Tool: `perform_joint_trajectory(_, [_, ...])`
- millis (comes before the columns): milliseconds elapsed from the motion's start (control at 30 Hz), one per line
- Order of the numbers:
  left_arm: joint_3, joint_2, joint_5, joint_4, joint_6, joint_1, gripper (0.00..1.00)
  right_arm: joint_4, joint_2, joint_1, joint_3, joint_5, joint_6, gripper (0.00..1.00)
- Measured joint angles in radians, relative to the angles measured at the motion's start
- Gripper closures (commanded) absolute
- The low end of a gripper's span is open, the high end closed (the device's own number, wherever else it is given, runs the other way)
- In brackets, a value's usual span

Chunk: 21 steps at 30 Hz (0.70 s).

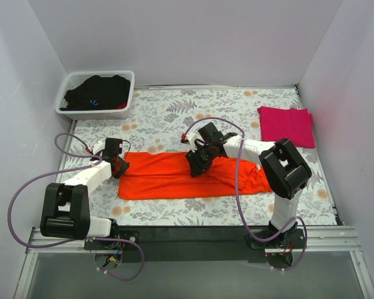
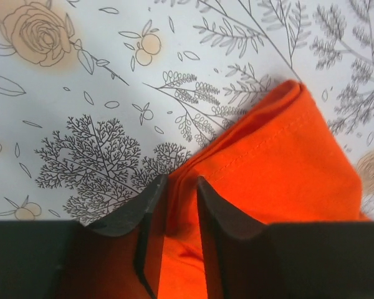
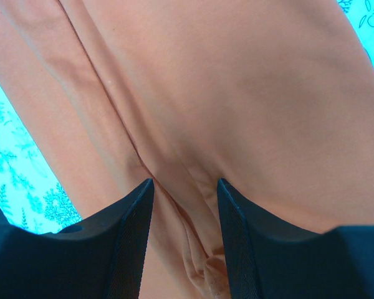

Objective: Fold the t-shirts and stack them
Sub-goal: Fold the tshirt

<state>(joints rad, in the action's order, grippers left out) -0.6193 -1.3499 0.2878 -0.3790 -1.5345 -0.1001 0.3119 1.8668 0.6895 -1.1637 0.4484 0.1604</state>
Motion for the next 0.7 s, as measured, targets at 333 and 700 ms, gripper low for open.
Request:
perform_joint_trajectory(333, [-0.068,0.031,0.09,-0.044,0.007,0.001,0.31,0.069,-0.119,-0.014,0.0,-0.051,-0.055,0.53])
perform_joint_trajectory(700, [-0.194,-0.06,-0.029,0.028,0.06,-0.109,0.43,0.029,-0.394,-0.477,0.146,-0.128,-0.275,0.56])
